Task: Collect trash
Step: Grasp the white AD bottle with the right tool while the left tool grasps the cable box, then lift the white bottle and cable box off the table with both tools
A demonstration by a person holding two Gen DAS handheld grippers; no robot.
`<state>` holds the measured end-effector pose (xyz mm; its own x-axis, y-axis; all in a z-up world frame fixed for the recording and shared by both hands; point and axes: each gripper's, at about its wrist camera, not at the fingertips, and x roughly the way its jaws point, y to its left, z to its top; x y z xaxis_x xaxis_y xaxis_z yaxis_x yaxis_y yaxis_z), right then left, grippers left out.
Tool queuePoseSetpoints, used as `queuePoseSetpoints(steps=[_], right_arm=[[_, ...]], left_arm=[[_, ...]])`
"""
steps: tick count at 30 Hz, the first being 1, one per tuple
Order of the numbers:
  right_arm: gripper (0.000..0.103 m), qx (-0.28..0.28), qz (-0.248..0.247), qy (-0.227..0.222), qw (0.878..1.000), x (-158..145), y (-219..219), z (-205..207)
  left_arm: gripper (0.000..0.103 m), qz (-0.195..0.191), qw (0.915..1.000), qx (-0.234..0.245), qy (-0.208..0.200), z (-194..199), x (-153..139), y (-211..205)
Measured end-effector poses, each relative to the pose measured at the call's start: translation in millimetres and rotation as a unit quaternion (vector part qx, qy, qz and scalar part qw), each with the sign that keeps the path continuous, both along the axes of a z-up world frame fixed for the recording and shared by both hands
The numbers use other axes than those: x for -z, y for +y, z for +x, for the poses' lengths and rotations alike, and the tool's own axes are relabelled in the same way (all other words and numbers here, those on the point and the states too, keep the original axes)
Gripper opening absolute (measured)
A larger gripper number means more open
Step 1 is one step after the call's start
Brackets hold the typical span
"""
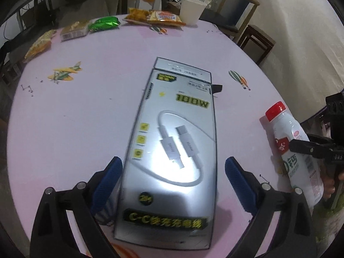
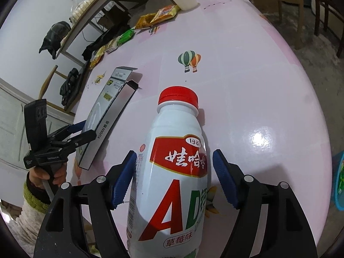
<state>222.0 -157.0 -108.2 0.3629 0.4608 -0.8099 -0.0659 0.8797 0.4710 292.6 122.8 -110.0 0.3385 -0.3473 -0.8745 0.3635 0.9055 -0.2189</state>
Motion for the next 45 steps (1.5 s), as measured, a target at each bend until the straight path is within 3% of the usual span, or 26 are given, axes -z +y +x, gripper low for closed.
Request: queuePoseSetpoints(steps=[6, 8, 13, 31, 45], right_arm=[[0.069, -0.011, -0.003, -0.001, 1.0, 1, 3, 0], [0.064, -0.017, -0.003, 0.0, 1.0, 1, 5, 0], [0.061, -0.017, 0.003, 0.002, 1.0, 1, 6, 1], [0.061, 0.029, 0.035, 0.019, 0.999, 2, 12, -22], [0.064, 0.05, 0.027, 0.023, 0.998, 0, 19, -27]], left_arm=[[0.094, 0.061, 0.9981, -0.005, -0.012, 5, 9, -19], [0.087, 0.062, 0.9978, -0.017, -0.014, 1, 7, -18], [0.086, 0.068, 0.997, -0.03, -0.021, -8, 7, -21], [0.086, 0.019, 0.9877, -0.155, 0.001, -102, 0, 19], [0.089, 0.021, 0.9857, -0.167, -0.001, -124, -3, 15]])
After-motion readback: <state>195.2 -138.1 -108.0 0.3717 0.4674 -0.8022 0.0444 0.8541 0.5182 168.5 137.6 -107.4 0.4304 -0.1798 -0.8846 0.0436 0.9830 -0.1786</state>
